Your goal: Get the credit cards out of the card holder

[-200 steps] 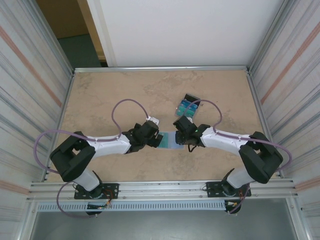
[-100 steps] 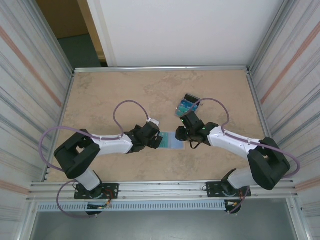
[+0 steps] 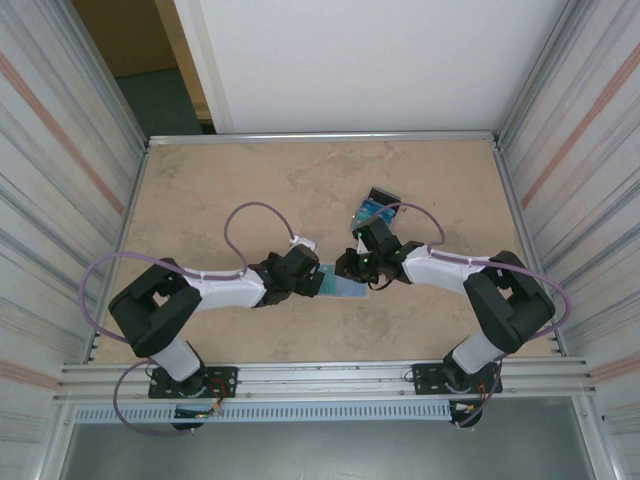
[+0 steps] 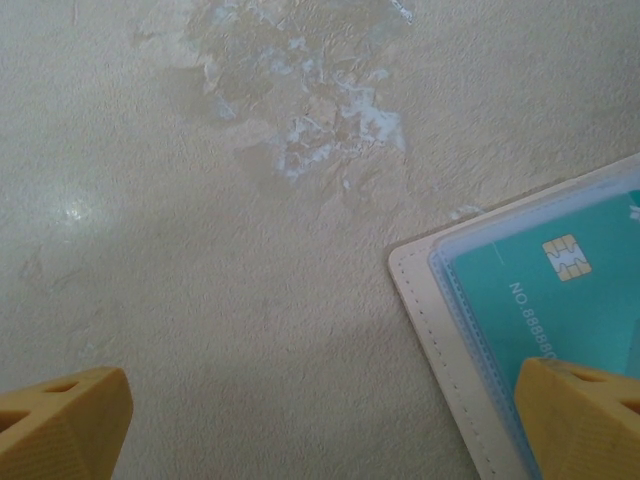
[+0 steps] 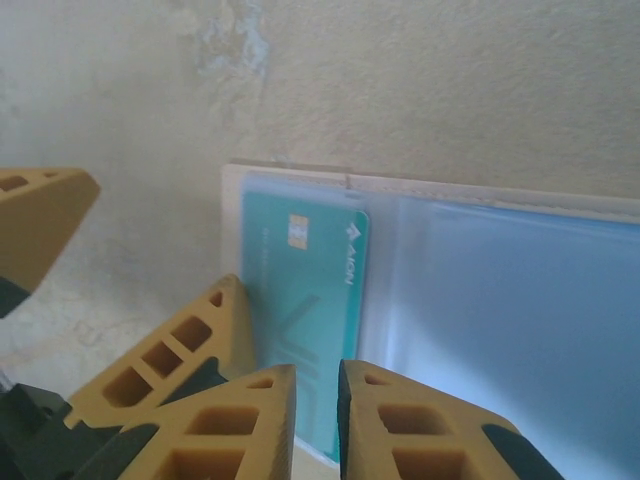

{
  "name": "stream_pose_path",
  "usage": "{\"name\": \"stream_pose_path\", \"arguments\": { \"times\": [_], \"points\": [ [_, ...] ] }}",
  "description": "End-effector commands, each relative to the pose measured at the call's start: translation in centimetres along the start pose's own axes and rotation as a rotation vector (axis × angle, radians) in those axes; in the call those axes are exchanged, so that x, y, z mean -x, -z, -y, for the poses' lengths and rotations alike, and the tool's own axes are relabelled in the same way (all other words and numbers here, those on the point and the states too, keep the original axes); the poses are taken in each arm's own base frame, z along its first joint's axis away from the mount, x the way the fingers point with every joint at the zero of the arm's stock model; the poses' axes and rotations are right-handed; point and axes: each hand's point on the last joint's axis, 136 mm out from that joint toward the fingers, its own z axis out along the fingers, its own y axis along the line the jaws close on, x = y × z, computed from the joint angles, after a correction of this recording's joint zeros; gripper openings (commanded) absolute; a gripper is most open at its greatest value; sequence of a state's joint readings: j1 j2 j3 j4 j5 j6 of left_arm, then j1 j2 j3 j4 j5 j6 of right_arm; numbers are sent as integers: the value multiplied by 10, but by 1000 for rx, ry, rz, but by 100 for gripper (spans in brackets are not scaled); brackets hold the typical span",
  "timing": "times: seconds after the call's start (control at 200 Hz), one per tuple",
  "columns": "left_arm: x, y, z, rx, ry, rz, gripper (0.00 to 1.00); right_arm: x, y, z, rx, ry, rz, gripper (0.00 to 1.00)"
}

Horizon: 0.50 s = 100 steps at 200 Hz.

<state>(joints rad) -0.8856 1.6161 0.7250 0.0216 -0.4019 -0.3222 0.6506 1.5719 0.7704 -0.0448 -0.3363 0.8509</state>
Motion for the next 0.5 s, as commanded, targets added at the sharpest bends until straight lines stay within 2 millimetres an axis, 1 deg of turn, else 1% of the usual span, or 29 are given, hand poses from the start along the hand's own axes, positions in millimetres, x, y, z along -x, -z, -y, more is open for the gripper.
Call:
{"name": "stream_pose_path", "arguments": {
  "times": [0.0,0.205,0.316,0.496],
  "points": [
    [-29,-4,-8,39,2,-82,99,0,-6,-7,57,-42,-28,17],
    [-35,-3,-8,33,19,-101,99,-4,-14,2,43,-73,-49,14],
    [-36,-3,-7,33,19,-107,99,-6,-16,9,28,-88,-52,13],
    [-40,-4,-6,30,30,-121,99,-9,-18,15,21,-101,-61,14]
  ]
}}
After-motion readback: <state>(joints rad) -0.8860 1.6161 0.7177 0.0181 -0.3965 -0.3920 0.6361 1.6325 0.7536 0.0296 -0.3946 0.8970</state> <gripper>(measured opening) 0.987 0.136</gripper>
